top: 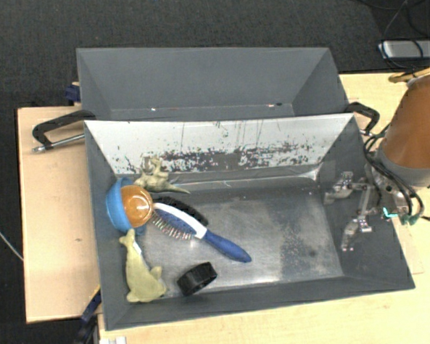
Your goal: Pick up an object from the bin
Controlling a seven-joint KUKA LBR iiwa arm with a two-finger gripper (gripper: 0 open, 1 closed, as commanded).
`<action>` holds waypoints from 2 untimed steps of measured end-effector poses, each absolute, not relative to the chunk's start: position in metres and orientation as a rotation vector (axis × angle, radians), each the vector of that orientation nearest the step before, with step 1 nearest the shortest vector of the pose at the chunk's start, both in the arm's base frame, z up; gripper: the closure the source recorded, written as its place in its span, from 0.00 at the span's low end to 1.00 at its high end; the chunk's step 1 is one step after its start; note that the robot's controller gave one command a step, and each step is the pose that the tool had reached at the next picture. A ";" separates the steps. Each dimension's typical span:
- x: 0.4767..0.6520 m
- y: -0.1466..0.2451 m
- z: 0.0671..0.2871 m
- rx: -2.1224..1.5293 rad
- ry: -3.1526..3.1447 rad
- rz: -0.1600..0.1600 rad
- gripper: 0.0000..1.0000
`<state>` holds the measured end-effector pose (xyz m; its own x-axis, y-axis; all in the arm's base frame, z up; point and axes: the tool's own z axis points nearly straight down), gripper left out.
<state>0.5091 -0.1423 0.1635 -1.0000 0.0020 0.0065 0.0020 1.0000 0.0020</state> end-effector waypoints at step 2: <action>0.503 0.039 0.070 -0.066 -3.146 -0.002 0.00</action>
Offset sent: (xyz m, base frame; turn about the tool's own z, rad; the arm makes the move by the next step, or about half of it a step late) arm 0.0227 0.0928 0.0539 0.1466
